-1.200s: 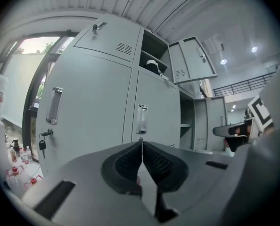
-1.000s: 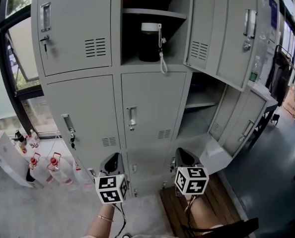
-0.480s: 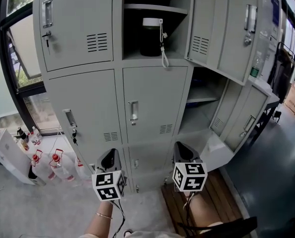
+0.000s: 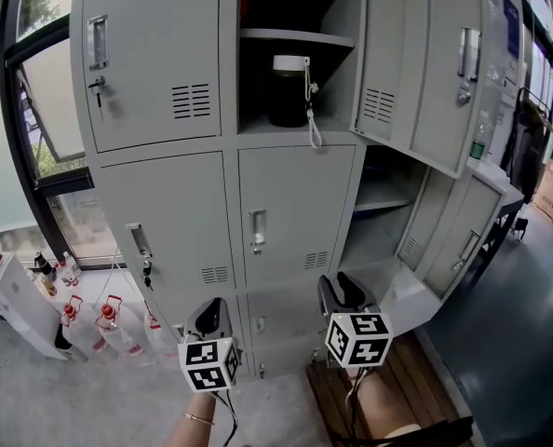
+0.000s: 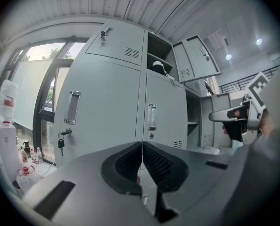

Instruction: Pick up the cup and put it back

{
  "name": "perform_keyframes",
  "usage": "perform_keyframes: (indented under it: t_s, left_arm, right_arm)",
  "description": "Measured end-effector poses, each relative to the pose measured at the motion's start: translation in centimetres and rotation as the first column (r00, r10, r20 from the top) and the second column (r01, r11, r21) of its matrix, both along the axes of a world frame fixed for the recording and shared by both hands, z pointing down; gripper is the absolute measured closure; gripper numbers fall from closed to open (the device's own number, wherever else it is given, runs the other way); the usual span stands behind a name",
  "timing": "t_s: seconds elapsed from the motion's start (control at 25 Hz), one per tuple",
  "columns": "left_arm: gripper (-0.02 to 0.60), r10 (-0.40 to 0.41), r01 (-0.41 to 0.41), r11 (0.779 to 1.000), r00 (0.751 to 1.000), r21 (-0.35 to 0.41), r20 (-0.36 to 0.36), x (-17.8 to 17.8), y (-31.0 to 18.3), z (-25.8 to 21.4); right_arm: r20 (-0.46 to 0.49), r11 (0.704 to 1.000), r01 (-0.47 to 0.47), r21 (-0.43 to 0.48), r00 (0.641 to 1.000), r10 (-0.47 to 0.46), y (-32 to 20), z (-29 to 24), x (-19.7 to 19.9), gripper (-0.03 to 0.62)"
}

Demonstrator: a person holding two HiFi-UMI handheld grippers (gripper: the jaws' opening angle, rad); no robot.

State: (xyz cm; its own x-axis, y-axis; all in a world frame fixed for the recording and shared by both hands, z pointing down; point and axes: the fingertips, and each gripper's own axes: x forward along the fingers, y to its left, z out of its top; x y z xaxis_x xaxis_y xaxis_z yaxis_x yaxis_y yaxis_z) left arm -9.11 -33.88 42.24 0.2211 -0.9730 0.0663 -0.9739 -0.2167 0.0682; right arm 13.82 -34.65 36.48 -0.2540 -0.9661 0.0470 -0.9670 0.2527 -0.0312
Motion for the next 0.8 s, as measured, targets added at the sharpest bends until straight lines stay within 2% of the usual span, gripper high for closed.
perform_keyframes:
  t_s: [0.2, 0.36, 0.56, 0.8]
  left_arm:
    - [0.571, -0.003, 0.002, 1.0, 1.0, -0.014, -0.019, -0.6, 0.0, 0.4]
    - [0.571, -0.003, 0.003, 1.0, 1.0, -0.016, -0.009, -1.0, 0.4, 0.4]
    - [0.571, -0.002, 0.002, 1.0, 1.0, -0.027, 0.002, -1.3, 0.9, 0.5]
    - [0.571, -0.016, 0.016, 1.0, 0.999, -0.006, 0.034, -2.3, 1.2, 0.5]
  right_arm:
    - [0.019, 1.0, 0.018, -0.006, 1.0, -0.018, -0.7, -0.9, -0.6, 0.377]
    - [0.039, 0.999, 0.045, -0.017, 0.998, -0.044, -1.4, -1.9, -1.2, 0.335]
    - [0.04, 0.997, 0.074, -0.023, 0.997, -0.073, -2.7, -3.5, -2.0, 0.315]
    - [0.019, 0.996, 0.093, 0.008, 0.996, -0.093, -3.9, -6.3, -3.3, 0.295]
